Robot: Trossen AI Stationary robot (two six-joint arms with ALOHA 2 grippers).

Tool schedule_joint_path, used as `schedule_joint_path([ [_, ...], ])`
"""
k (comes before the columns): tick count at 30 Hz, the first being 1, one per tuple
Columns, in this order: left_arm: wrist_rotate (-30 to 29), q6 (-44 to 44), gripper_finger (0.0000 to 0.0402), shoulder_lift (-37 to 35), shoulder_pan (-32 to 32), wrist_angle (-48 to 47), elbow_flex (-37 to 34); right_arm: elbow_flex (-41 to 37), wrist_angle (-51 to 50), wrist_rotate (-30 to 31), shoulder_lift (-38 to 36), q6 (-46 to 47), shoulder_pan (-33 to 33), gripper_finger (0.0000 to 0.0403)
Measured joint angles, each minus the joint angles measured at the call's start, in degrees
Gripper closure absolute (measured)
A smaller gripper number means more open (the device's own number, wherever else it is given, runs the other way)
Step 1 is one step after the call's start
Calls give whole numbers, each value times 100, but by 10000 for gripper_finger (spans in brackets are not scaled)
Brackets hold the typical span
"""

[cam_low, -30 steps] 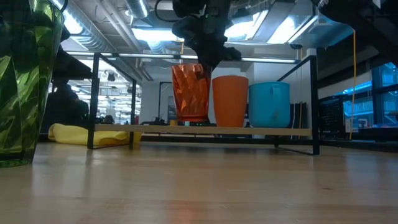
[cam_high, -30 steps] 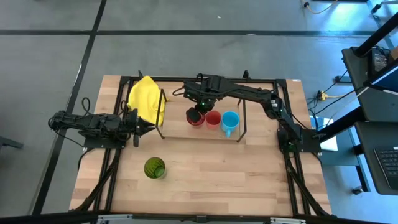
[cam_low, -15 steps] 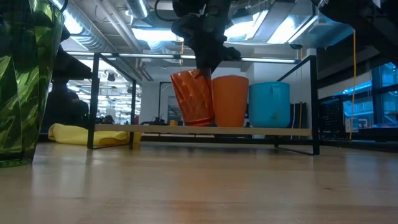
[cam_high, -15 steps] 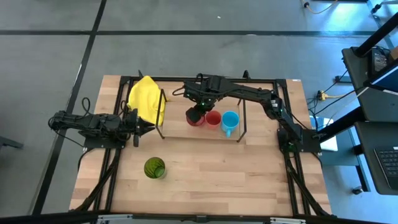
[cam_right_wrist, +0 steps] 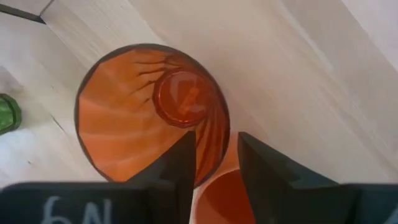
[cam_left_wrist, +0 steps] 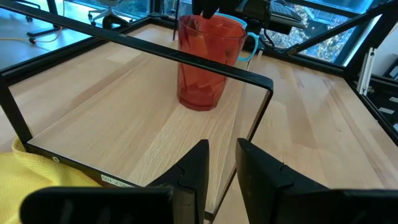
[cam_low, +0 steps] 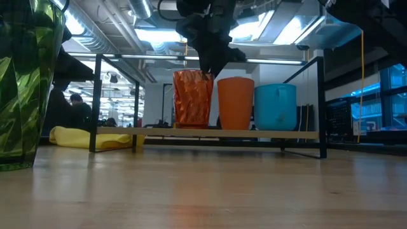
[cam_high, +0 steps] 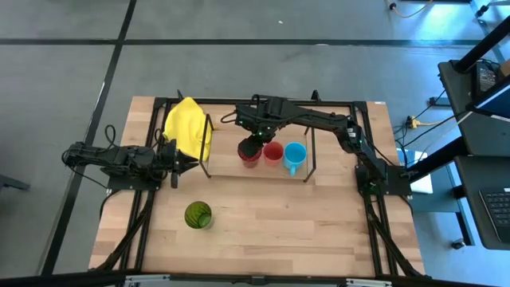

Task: Stack small to large cups/mugs on shelf
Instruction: Put the green cup on the shelf

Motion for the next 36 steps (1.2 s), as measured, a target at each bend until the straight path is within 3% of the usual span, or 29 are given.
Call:
schedule_joint_path([
  [7,0,0,327,1,0,-2,0,0,46,629,-16,-147,-1,283],
  [17,-1,0,327,1,-2,0,0,129,751,557,-148,-464,60,283],
  [23,-2,0,327,1,0,0,0,114,2938,-525,-431,-904,403,283],
  [29,0,0,327,1,-2,0,0,116,5514,-579,-939,-876,511,283],
  [36,0,0,327,1,-2,0,0,116,6616,-617,-1397,-92,525,283],
])
